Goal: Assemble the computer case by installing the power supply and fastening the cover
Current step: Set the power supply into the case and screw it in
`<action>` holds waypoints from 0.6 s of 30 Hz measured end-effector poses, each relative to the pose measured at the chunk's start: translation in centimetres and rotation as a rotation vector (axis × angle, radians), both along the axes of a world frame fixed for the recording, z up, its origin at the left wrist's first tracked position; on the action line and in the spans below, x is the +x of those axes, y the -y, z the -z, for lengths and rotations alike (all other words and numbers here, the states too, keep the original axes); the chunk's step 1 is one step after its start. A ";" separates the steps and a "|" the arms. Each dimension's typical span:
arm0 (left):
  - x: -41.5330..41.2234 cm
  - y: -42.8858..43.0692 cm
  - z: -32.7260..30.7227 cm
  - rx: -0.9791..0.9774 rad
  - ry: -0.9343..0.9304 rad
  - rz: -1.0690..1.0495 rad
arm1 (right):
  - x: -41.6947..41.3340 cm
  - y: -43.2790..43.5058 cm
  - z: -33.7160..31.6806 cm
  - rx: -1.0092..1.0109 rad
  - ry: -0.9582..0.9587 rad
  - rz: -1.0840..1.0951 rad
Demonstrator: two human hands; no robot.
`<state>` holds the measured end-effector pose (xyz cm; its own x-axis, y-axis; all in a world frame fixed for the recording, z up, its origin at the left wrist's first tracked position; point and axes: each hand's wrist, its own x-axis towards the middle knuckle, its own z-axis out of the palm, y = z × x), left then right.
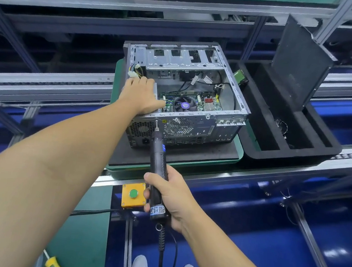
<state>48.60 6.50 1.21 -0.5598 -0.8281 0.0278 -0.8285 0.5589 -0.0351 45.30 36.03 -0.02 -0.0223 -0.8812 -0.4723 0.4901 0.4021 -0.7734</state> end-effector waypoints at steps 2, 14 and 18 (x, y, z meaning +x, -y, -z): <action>0.1 0.1 0.0 -0.010 -0.014 -0.002 | -0.3 -0.1 0.0 0.001 0.009 -0.007; -0.2 0.2 -0.3 -0.025 -0.010 -0.005 | -0.5 0.1 0.2 0.003 0.076 -0.006; -0.2 0.3 -0.2 -0.023 -0.002 -0.011 | -0.7 0.1 0.2 -0.014 0.072 -0.001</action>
